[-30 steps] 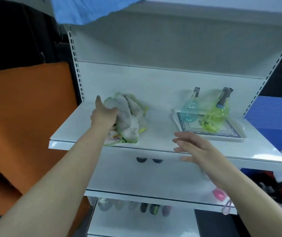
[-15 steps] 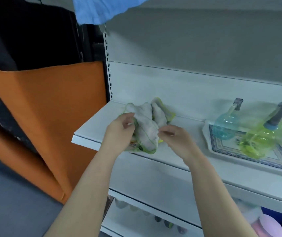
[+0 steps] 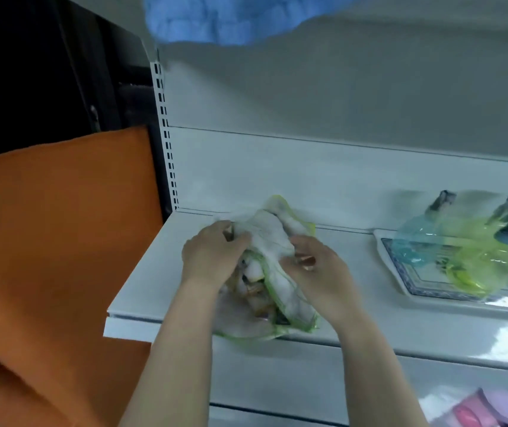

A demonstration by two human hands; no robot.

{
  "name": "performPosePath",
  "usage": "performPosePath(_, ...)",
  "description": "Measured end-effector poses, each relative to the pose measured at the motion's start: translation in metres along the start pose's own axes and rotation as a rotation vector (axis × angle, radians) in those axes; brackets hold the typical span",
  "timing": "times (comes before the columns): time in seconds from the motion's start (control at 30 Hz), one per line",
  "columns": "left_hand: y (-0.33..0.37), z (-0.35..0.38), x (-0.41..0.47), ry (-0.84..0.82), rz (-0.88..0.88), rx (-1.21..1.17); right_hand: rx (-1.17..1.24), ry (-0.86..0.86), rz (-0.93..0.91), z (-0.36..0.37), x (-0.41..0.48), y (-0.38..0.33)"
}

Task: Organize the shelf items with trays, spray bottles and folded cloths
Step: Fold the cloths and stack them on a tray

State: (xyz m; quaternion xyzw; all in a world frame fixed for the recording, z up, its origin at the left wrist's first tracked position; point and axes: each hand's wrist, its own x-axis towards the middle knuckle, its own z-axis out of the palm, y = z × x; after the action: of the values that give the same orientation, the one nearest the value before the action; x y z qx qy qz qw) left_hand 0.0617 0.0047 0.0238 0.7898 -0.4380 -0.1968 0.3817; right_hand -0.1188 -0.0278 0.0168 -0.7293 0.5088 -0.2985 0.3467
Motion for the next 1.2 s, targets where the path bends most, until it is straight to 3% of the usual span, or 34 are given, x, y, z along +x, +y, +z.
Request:
performPosePath(0.13, -0.008, -0.010, 0.007, -0.042, 0.049, -0.051, 0.029, 0.191, -0.012, -0.001, -0.005, -0.013)
performPosePath(0.27, -0.005, -0.024, -0.003, -0.013, 0.077, -0.244, 0.075, 0.262, -0.038, 0.008, -0.016, -0.036)
performPosePath(0.43, 0.011, -0.041, -0.020, -0.003, 0.154, -0.514, 0.119, 0.185, -0.156, 0.023, -0.031, -0.067)
performPosePath(0.57, 0.019, -0.061, -0.033, -0.037, 0.138, -0.723, -0.037, 0.067, -0.301, 0.026, -0.038, -0.077)
performPosePath(0.77, 0.020, -0.082, -0.049, -0.178, 0.159, -0.739, -0.017, 0.418, -0.438, 0.031, -0.040, -0.096)
performPosePath(0.83, 0.021, -0.087, -0.050, -0.214, 0.164, -0.749, -0.044, 0.357, -0.491, 0.025, -0.043, -0.102)
performPosePath(0.9, 0.024, -0.093, -0.052, -0.269, 0.104, -0.859, -0.070, 0.144, -0.499, 0.019, -0.050, -0.105)
performPosePath(0.97, 0.032, -0.099, -0.057, -0.338, 0.062, -0.943, -0.114, 0.048, -0.499, 0.016, -0.053, -0.104)
performPosePath(1.13, 0.041, -0.096, -0.075, -0.434, 0.229, -0.920, -0.011, 0.441, -0.567, 0.017, -0.053, -0.104)
performPosePath(1.2, 0.043, -0.090, -0.078, -0.412, 0.317, -0.790, 0.050, 0.534, -0.560, 0.009, -0.053, -0.105)
